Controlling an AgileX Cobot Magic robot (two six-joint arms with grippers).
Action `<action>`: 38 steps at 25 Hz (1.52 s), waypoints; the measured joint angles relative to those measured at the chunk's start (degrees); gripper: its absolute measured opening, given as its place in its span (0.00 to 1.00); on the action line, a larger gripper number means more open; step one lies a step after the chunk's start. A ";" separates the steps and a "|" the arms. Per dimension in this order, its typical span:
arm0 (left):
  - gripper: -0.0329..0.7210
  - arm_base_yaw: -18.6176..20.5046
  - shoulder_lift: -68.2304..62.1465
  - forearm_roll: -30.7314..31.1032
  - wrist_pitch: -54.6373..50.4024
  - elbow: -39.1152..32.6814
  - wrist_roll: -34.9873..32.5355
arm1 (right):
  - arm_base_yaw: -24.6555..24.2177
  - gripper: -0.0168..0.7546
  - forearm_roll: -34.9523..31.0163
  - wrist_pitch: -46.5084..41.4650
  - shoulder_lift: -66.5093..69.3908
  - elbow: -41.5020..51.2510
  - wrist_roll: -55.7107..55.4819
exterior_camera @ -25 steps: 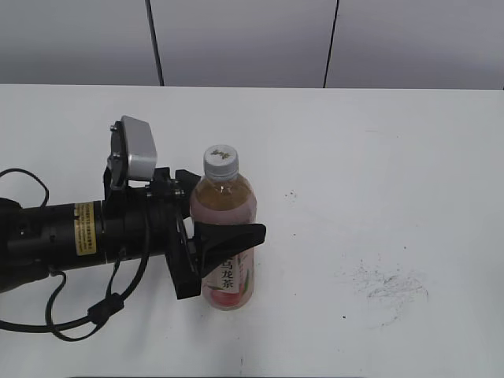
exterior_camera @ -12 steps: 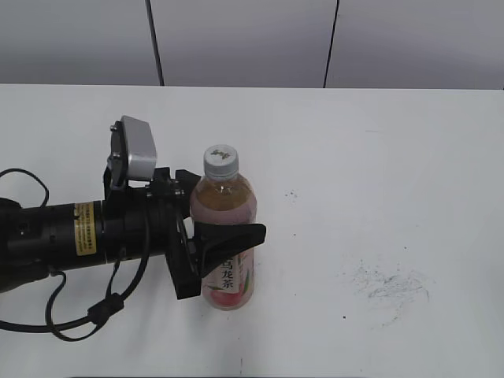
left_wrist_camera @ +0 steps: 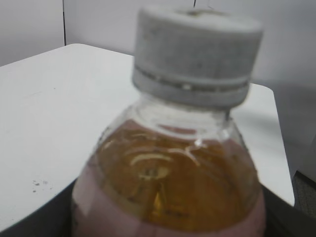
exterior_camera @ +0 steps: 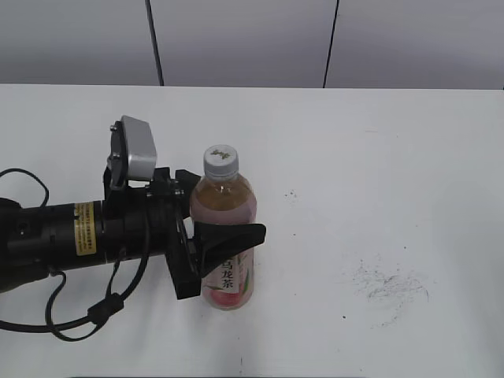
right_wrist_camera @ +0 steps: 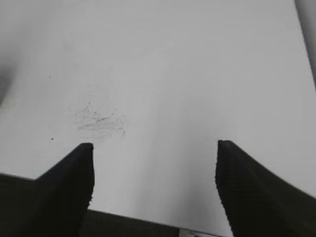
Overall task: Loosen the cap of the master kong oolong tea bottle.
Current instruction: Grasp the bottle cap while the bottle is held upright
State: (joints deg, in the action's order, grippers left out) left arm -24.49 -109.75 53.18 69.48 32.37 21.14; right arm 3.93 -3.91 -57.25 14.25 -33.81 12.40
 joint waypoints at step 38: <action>0.63 0.00 0.00 0.10 0.13 0.00 0.00 | 43.54 0.60 -0.59 -12.48 81.26 -61.12 -19.45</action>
State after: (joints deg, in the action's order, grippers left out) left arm -24.49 -109.75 53.29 69.61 32.37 21.14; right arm 47.47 -4.50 -69.73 95.51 -94.93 -7.05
